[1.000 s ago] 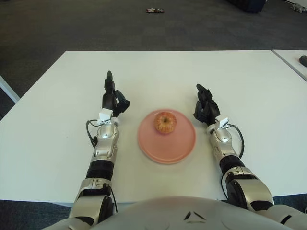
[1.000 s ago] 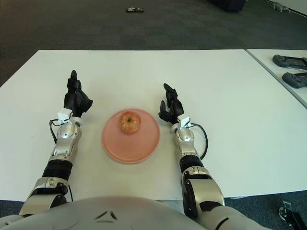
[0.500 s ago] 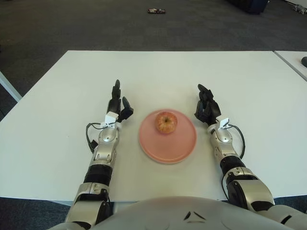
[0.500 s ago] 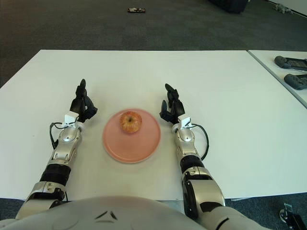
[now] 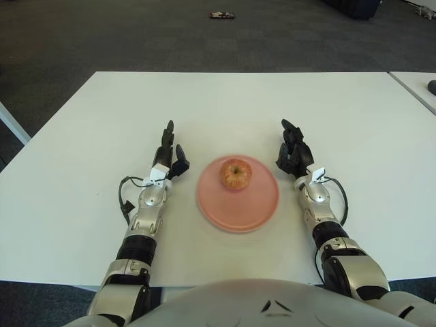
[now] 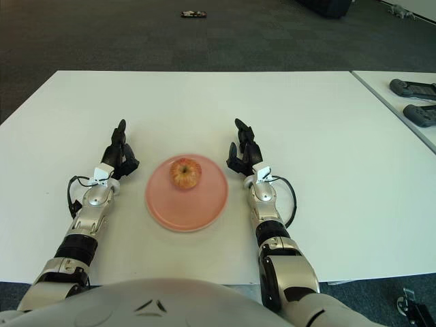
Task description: Put the apple into the plate.
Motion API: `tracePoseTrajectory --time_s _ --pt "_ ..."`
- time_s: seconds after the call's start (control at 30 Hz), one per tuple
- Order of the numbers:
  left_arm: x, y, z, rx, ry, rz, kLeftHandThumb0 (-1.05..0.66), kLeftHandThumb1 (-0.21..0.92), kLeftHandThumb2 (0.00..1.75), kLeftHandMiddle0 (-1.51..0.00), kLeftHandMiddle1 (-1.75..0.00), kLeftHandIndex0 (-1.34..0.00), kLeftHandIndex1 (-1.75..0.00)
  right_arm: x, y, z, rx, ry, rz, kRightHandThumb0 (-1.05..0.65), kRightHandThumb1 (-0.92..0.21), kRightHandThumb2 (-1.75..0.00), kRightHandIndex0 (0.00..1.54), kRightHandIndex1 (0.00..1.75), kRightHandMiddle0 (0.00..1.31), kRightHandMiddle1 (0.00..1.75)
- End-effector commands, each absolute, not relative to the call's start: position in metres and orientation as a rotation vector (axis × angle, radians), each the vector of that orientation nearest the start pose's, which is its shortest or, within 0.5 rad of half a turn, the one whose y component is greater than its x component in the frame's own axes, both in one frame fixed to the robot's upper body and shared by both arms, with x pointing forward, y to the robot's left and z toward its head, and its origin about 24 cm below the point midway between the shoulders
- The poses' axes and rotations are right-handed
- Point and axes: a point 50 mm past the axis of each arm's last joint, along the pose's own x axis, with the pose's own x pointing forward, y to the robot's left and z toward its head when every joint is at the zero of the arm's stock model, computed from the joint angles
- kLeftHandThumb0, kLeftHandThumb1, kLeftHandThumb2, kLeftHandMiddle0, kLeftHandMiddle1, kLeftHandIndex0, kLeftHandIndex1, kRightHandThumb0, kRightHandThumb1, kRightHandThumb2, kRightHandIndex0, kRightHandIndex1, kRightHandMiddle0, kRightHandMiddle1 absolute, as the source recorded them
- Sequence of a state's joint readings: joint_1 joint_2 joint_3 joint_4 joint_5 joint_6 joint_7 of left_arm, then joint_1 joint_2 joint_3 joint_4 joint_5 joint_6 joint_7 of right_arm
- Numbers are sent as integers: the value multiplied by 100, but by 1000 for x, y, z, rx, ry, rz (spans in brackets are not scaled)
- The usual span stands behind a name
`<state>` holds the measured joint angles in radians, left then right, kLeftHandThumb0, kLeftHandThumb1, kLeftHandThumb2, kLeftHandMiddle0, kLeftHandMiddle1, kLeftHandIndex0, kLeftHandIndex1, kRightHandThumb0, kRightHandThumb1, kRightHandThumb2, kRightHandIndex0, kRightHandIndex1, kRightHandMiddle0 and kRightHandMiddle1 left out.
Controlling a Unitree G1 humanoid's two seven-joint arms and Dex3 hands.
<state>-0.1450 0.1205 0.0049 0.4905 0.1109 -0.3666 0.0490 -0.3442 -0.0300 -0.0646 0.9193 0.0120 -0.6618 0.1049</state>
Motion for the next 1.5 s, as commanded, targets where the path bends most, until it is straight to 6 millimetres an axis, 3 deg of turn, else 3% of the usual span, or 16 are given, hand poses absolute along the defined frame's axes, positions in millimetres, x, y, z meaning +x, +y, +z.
tracePoseTrajectory --time_s 0.0,0.2,0.47,1.0,1.27,1.47 --pt "267 173 -1 257 -16 -34 -105 92 122 0 0 0 0 273 -143 -32 -10 20 131 -60 -78 -105 5 0 0 38" --pt "265 178 -15 272 47 -24 -105 92 122 0 0 0 0 274 -144 -33 -11 35 130 -61 -88 -94 6 0 0 38" --pt "271 180 -24 260 77 4 -105 92 125 0 0 0 0 273 -143 -32 2 39 123 -58 -84 -100 6 0 0 36" --pt "275 170 -21 123 46 -39 -105 92 122 0 0 0 0 273 -145 -30 -9 -6 152 -60 -92 -91 5 0 0 34" --pt "274 167 -18 106 37 -33 -105 92 121 0 0 0 0 273 -148 -31 -1 13 151 -59 -92 -93 5 0 0 32" --pt "273 163 -16 94 19 -26 -105 92 121 0 0 -1 -1 273 -149 -33 10 35 136 -52 -85 -101 6 0 0 32"
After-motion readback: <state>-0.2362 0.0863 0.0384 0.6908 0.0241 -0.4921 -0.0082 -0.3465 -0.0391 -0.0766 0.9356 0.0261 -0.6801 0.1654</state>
